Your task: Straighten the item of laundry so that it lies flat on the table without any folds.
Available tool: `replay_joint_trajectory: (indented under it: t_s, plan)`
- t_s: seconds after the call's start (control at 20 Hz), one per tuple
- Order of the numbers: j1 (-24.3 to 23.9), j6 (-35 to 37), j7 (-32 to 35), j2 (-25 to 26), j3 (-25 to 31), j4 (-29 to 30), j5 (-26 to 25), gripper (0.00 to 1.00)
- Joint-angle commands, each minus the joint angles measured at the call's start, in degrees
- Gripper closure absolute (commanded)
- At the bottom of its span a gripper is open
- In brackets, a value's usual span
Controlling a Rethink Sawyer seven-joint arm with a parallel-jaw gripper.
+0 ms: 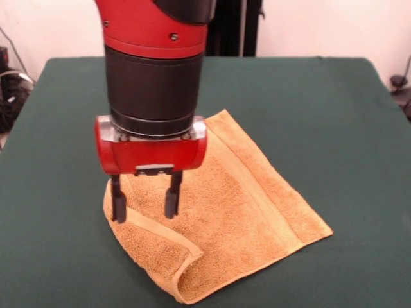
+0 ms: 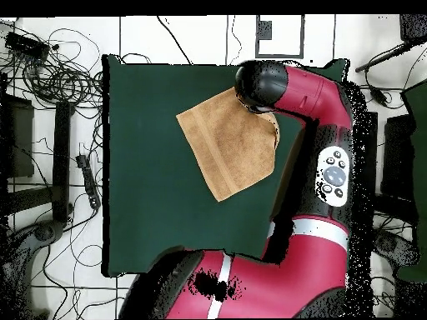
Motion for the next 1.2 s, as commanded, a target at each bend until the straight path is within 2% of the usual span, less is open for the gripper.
replay_joint_trajectory:
  t_s: [0.05, 0.6, 1.2]
  plan:
    - [3.7, 1.6, 13.1, 2.2, 5.0, 10.0, 1.4, 0.0]
    - [3.8, 0.3, 12.4, 4.1, 4.7, 8.1, 1.0, 0.0]
    - [1.5, -2.9, 8.6, 4.6, 6.6, 9.3, 0.2, 0.0]
